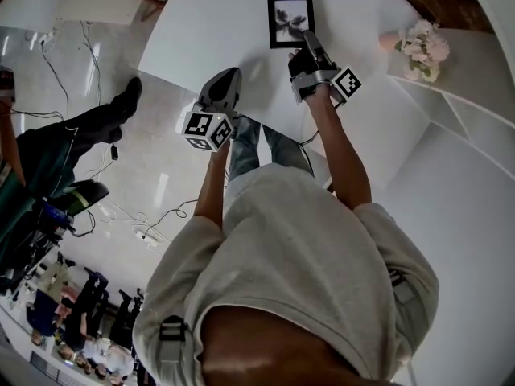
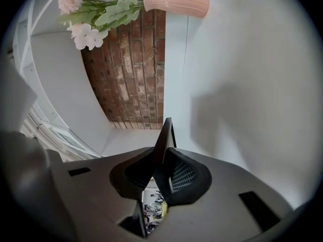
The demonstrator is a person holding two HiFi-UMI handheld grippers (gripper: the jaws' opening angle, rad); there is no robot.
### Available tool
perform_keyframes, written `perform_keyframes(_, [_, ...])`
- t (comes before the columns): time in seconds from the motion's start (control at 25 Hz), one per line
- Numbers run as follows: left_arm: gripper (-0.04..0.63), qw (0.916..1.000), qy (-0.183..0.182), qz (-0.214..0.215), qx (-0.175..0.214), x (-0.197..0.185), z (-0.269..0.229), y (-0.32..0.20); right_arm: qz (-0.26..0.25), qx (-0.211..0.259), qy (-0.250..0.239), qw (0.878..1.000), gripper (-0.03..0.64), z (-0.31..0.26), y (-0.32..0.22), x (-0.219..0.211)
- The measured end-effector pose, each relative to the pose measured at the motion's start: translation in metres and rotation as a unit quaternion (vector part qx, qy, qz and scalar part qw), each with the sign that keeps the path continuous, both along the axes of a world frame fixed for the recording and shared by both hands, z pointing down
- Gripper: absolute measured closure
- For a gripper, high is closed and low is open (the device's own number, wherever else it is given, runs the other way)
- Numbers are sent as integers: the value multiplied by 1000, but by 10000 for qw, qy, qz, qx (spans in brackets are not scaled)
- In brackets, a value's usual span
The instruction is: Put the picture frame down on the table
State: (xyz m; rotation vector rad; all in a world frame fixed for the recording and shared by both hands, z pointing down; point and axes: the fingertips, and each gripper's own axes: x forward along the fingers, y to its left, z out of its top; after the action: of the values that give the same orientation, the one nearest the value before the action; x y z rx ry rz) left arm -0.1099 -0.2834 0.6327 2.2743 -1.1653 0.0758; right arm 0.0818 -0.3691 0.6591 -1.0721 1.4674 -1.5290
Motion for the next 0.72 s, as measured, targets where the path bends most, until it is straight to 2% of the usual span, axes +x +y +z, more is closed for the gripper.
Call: perform_keyframes(0.72, [580,10000,49,-52,-37,1,6,-3,5,-196,216,9996,534,30,-20,-5])
